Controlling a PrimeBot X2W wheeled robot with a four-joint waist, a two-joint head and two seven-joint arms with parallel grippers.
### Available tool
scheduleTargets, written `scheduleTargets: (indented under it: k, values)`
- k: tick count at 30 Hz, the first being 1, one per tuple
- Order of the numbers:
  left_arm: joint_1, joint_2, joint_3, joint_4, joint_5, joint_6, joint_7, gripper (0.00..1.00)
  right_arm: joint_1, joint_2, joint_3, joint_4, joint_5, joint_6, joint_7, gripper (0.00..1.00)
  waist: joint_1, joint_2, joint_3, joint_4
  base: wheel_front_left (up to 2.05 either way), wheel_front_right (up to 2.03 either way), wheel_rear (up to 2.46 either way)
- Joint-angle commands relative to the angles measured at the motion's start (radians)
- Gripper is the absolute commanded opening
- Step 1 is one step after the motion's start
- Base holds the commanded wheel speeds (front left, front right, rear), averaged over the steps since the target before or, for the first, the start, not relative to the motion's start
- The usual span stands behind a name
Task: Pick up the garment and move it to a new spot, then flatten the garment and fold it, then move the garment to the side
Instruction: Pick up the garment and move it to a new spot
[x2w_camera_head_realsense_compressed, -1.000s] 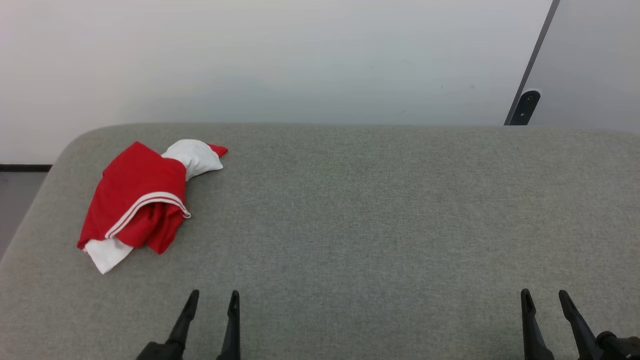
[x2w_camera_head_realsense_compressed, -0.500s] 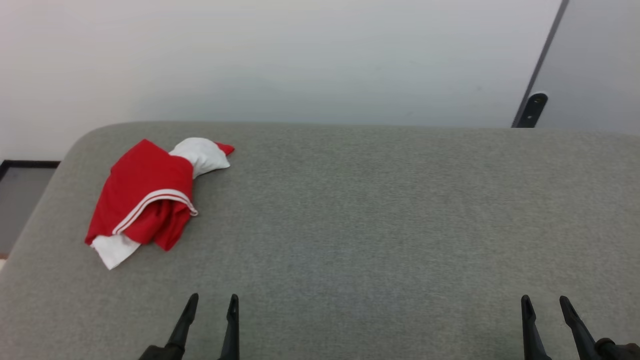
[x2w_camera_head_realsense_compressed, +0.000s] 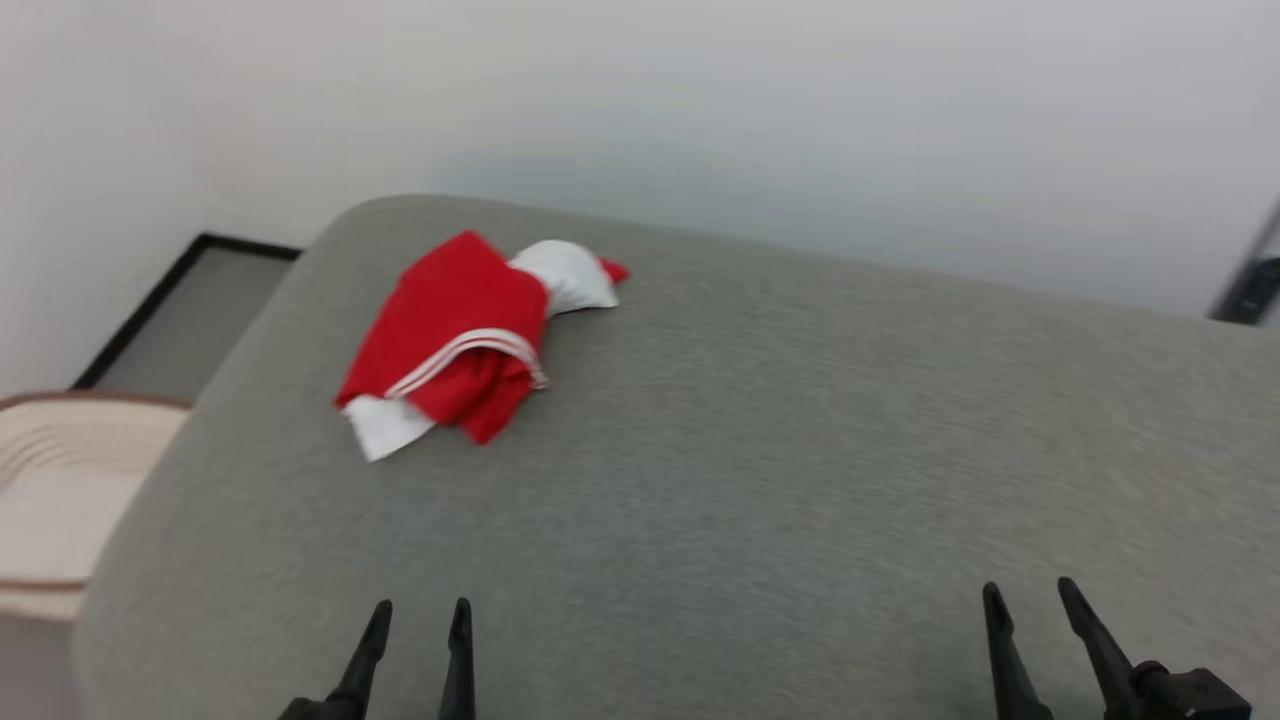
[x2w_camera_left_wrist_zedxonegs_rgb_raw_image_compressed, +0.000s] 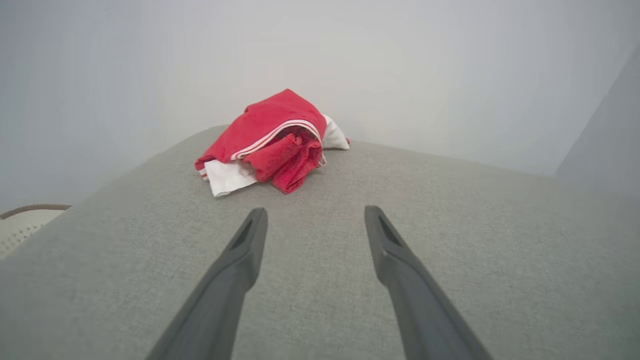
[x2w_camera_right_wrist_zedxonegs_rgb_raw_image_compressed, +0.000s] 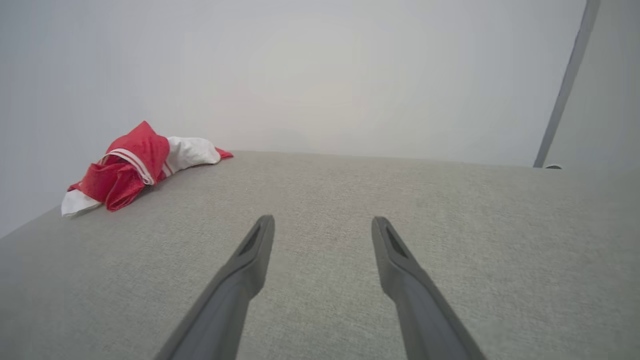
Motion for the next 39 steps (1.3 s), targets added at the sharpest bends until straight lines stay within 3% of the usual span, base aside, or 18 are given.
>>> scheduleTargets:
  k: [1,7,18,25,28,32,36,39]
  values:
    - [0.007,0.002,0.004,0.000,-0.001,0.006,-0.001,1.00,-0.008,-0.003,0.008,0.004,-0.002,0.000,-0.004,1.00,-0.0001,0.0000,-0.009,0.131,0.00,0.00,0.00]
    - [0.034,0.002,0.013,-0.004,-0.019,0.024,-0.001,1.00,-0.026,-0.014,0.053,0.015,0.004,0.000,0.004,1.00,-0.0001,0.0000,-0.016,0.270,0.00,0.00,0.00]
    - [0.095,0.001,0.024,-0.119,-0.122,0.152,-0.001,1.00,-0.198,-0.105,0.256,0.079,0.061,0.000,0.039,1.00,-0.0001,0.0000,0.048,0.310,0.00,0.00,0.00]
    - [0.113,0.001,0.014,-0.147,-0.147,0.180,-0.001,1.00,-0.228,-0.119,0.299,0.116,0.093,0.000,0.023,1.00,-0.0001,0.0000,0.053,0.310,0.00,0.00,0.00]
    - [0.086,0.001,0.015,-0.149,-0.146,0.150,-0.001,1.00,-0.210,-0.111,0.283,0.122,0.095,0.000,0.016,1.00,-0.0001,0.0000,0.047,0.304,0.00,0.00,0.00]
    - [-0.005,0.001,-0.001,-0.119,-0.076,0.067,-0.001,1.00,-0.185,-0.101,0.247,0.116,0.082,0.000,0.009,1.00,-0.0001,0.0000,0.051,0.293,0.00,0.00,0.00]
    - [-0.206,0.029,-0.022,-0.054,-0.024,-0.019,-0.001,1.00,-0.154,-0.092,0.208,0.092,0.059,0.000,0.004,1.00,-0.0001,0.0000,0.066,0.282,0.00,0.00,0.00]
    - [-0.395,0.053,-0.041,0.013,-0.014,-0.055,-0.001,1.00,-0.141,-0.081,0.187,0.057,0.031,0.000,0.005,1.00,-0.0001,0.0000,0.096,0.252,0.00,0.00,0.00]
